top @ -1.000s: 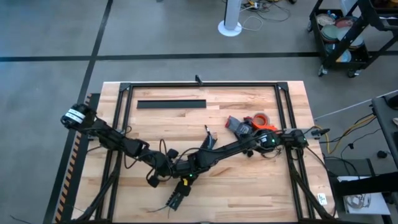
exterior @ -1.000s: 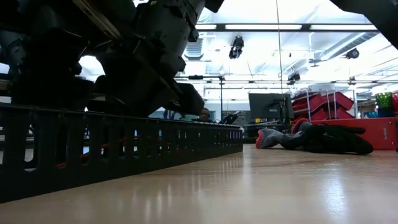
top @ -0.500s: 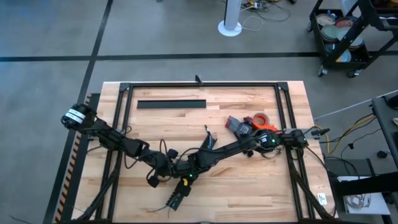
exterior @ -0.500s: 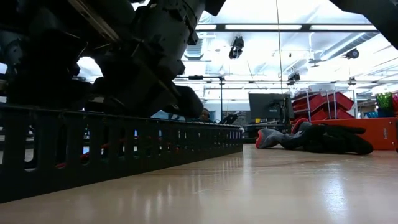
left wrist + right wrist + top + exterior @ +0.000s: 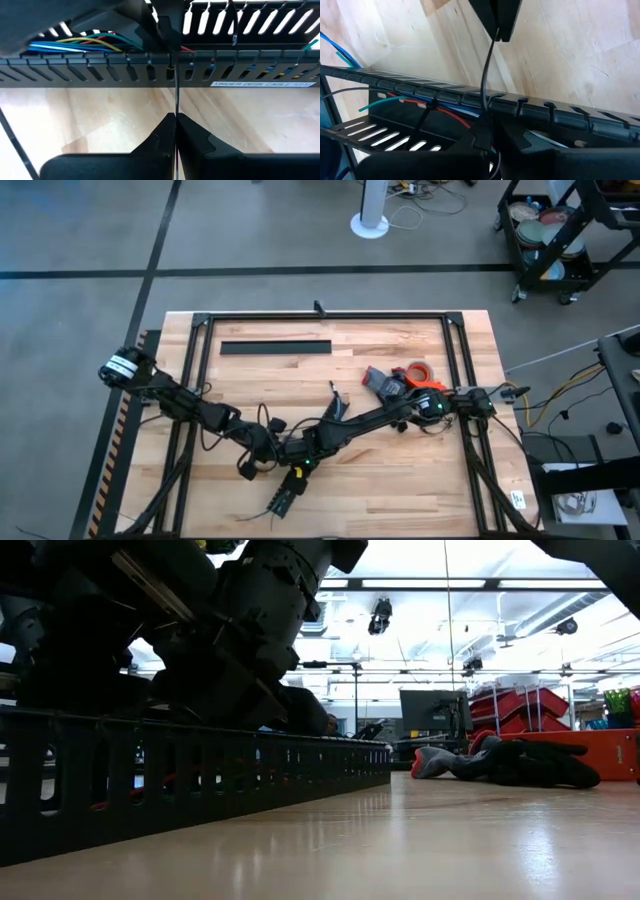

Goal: Ziptie cables
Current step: Put the colored zip-tied cables into the black cable duct

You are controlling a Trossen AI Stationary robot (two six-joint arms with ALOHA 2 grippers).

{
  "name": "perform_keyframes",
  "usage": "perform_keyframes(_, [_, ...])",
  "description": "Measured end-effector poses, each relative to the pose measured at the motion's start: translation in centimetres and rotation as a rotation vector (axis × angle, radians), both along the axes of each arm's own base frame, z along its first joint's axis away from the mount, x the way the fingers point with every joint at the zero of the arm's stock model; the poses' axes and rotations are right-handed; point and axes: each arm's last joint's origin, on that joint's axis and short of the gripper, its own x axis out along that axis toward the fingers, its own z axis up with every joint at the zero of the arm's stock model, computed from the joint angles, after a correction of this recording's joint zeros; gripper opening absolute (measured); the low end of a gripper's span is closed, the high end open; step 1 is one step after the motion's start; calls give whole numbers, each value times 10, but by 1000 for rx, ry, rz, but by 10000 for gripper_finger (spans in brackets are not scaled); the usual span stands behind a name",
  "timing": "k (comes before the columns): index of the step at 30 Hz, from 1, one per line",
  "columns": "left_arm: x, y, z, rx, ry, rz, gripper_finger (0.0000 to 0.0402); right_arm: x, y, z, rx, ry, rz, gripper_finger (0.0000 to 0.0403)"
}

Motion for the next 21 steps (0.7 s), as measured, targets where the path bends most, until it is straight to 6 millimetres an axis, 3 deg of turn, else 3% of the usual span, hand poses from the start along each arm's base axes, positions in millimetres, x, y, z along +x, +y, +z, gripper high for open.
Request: perform_keyframes(21, [-3, 2, -3, -15, 61, -21, 0, -1, -2, -3, -24, 4, 7, 0])
